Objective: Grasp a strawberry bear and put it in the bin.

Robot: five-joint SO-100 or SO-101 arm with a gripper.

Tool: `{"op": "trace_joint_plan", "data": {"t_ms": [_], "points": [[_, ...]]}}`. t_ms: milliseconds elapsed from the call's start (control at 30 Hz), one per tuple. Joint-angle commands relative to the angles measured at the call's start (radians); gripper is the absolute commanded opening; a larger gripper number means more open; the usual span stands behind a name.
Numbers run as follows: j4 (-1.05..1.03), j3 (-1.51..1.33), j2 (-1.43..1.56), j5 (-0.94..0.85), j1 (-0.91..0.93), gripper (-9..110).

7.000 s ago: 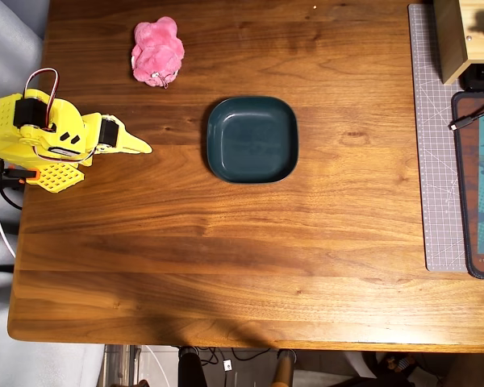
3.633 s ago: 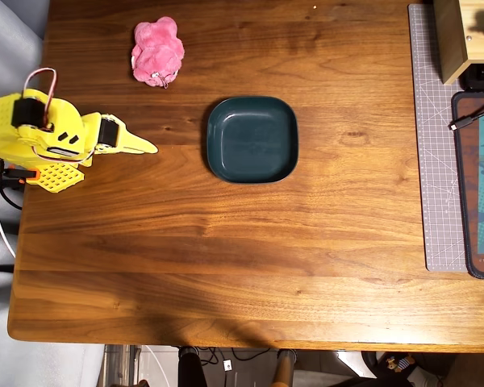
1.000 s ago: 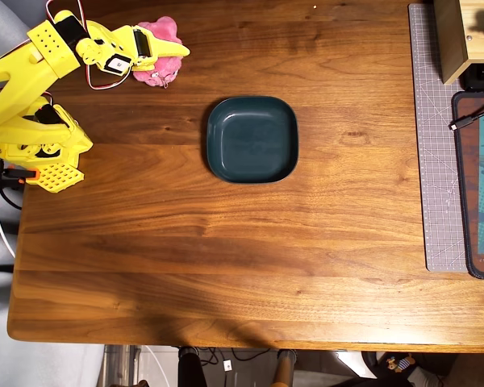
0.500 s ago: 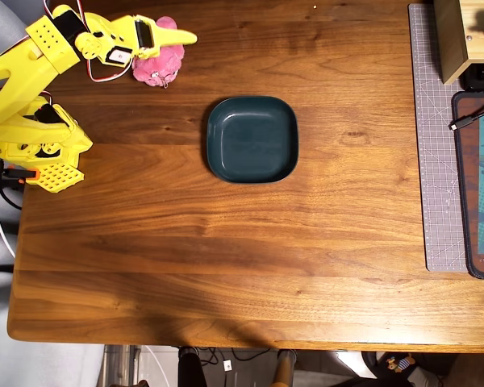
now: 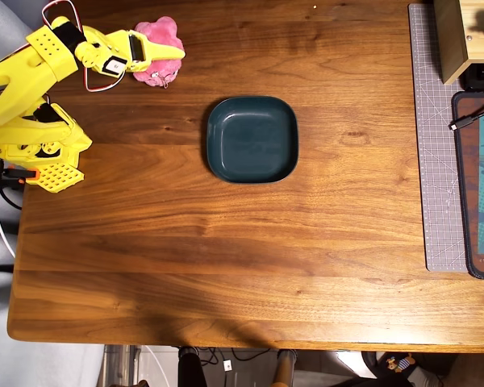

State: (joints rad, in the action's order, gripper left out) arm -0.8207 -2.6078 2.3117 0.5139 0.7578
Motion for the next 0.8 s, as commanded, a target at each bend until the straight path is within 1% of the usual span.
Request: {"op": "trace_joint_plan", "data": {"t_ms": [0,233,467,633,767], "points": [[0.043,-0.072,0.143,0.009,0.041,39],[0.044,-0.091,0.152,-0.003,0.037,40],[0.104,-0.172,0.164,0.005,0.117,41],[0.117,-0.166,0.166,0.009,0.115,41],[0.121,-0.227,0.290,0.002,0.149,42]]}}
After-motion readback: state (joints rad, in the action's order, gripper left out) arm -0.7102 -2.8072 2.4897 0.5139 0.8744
